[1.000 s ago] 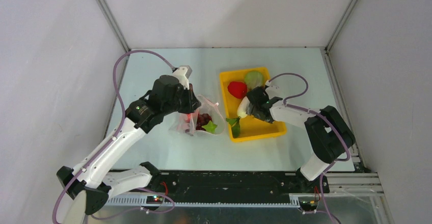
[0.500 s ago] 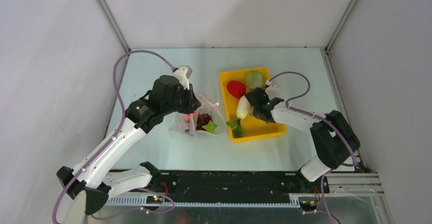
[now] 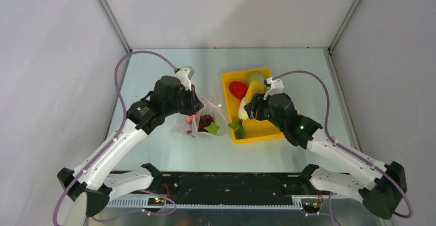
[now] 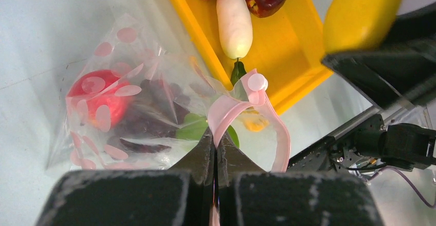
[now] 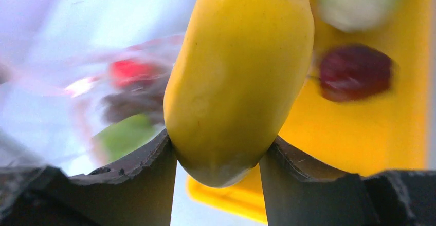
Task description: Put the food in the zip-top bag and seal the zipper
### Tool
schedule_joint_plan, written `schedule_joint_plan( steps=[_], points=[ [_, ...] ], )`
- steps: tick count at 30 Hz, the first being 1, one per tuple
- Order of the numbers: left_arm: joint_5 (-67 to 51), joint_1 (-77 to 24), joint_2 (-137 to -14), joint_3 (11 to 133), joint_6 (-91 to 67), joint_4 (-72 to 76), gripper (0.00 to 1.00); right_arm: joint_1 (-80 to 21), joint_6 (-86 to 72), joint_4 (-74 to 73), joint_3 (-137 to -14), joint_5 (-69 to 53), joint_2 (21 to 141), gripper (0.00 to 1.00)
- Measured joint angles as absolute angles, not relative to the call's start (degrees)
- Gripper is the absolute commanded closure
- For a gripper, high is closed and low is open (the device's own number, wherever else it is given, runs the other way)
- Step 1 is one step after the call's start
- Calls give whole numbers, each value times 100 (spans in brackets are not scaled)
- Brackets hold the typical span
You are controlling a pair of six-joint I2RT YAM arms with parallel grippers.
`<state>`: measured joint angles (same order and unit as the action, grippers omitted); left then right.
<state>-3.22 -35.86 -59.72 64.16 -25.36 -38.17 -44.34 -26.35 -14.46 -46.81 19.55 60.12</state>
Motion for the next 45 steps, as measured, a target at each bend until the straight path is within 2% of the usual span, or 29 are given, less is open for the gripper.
schedule_joint_plan(
  steps=[4, 9, 15, 21, 35, 38, 45],
  points=[
    [-325, -3586, -5972, 6416, -2539, -3820, 100, -4646, -1782, -617, -4534, 233, 5476, 72],
    [-325, -3586, -5972, 6416, -2539, -3817, 100, -5024, -1168, 257, -4532, -1461, 5680, 72],
    [-327, -3586, -5968, 6386, -2541, -3798, 100, -5253, -843, 626, -4624, -2357, 6495, 71],
    [-327, -3586, -5931, 6346, -2536, -3791, 100, -5468, -655, 561, -4923, -2390, 7137, 69],
    [-261, -3548, -5874, 6344, -2539, -3791, 100, -5522, -862, -246, -5308, -1396, 7467, 68],
    [-290, -3548, -5874, 6344, -2539, -3789, 100, -5542, -969, -440, -5308, -1260, 7478, 65],
    [-344, -3548, -5874, 6344, -2539, -3789, 100, -5616, -1122, -1109, -5802, -1011, 7749, 51]
  ],
)
